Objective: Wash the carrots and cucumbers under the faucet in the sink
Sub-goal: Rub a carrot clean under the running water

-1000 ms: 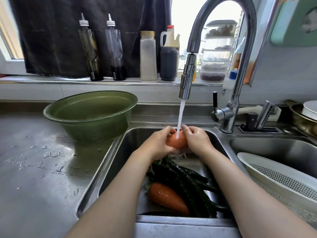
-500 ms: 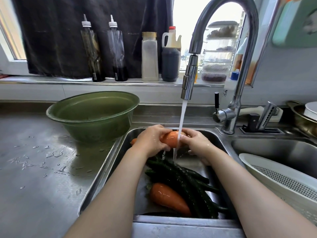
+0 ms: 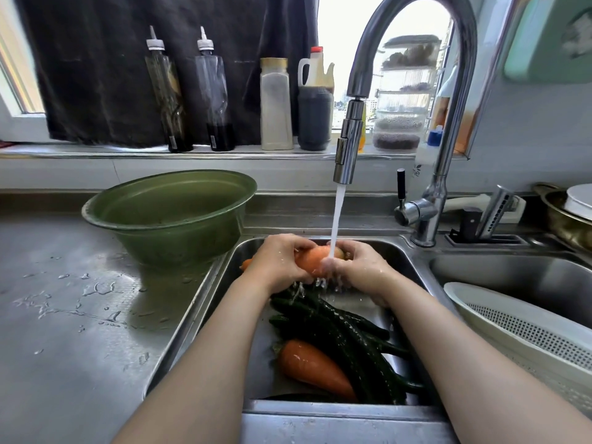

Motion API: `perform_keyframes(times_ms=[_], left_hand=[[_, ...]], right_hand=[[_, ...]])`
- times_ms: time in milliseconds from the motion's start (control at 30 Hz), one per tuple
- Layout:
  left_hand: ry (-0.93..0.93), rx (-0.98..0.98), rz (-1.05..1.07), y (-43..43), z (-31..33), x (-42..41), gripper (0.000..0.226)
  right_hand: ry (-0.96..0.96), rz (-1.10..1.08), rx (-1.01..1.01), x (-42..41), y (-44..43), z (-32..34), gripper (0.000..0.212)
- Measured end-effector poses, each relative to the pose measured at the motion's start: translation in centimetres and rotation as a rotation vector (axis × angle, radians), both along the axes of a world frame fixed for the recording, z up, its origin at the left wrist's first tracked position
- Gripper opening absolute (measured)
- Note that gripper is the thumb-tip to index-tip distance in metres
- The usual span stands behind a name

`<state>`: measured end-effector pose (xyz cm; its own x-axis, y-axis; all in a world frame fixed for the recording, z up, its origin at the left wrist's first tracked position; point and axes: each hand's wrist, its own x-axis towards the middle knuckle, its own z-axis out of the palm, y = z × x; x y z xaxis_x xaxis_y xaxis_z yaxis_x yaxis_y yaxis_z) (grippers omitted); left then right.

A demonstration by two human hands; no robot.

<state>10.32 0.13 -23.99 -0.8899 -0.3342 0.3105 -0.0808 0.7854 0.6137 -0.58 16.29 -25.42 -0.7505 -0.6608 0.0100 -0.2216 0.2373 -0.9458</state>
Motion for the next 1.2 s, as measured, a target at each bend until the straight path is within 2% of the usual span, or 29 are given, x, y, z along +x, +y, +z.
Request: perform_keyframes(times_ms=[100,167,267,300,367,433,500,567,633,733,767,867,1033,1133,1200], left_hand=[[0.033,0.048,-0.051,1.2,0.1,-0.2,0.060],[0.039,0.049,-0.044,1.7,0.2,-0.5,0.061],[-0.106,0.151,-0.015,1.5,0.1,-0.7,0.067],[-0.185,0.216,-0.028,1.3,-0.1,-0.7,0.064],[-0.320,0.349,-0.099,1.1,-0.6,-0.3,0.043],[-0.391,0.571,-0.192,1.1,-1.0,0.2,0.026],[-0.365,0.820,-0.248,1.0,-1.4,0.3,0.029],[-0.278,0.948,-0.241,1.2,-1.4,0.0,0.029],[-0.207,0.979,-0.193,1.7,-1.5,-0.4,0.031],[-0.168,1.034,-0.118,2.2,-1.4,-0.9,0.038],[-0.160,1.065,-0.092,2.1,-1.4,-1.0,0.042],[-0.164,1.201,-0.156,2.0,-1.3,-1.0,0.042],[-0.147,1.373,-0.312,1.8,-0.8,-0.9,0.041],[-0.181,1.328,-0.244,2.8,-0.6,-1.1,0.039],[-0.196,1.313,-0.174,3.6,-0.6,-1.4,0.047]], right_hand=[[0.064,-0.169,-0.030,0.9,-0.7,-0.2,0.060],[0.041,-0.230,-0.082,0.8,-0.9,-0.2,0.056],[-0.074,-0.131,-0.191,0.2,-0.4,0.0,0.036],[-0.110,-0.088,-0.222,-0.1,-0.3,0.0,0.035],[-0.180,-0.027,-0.311,-0.5,-0.4,-0.1,0.039],[-0.228,-0.009,-0.358,-0.6,-0.8,-0.5,0.042],[-0.273,-0.021,-0.375,-0.8,-1.0,-0.9,0.035],[-0.318,-0.031,-0.394,-0.8,-1.1,-1.0,0.030],[-0.313,-0.018,-0.343,-0.9,-1.0,-0.9,0.038],[-0.327,0.119,-0.270,-0.8,-0.7,-1.1,0.077],[-0.315,0.151,-0.256,-0.7,-0.8,-1.2,0.083],[-0.232,0.062,-0.226,-0.2,-1.4,-1.1,0.072],[-0.248,-0.177,-0.211,-0.3,-1.3,-0.5,0.031],[-0.251,-0.148,-0.201,-0.1,-0.8,-0.3,0.031],[-0.190,-0.074,-0.191,0.2,-0.9,-0.1,0.029]])
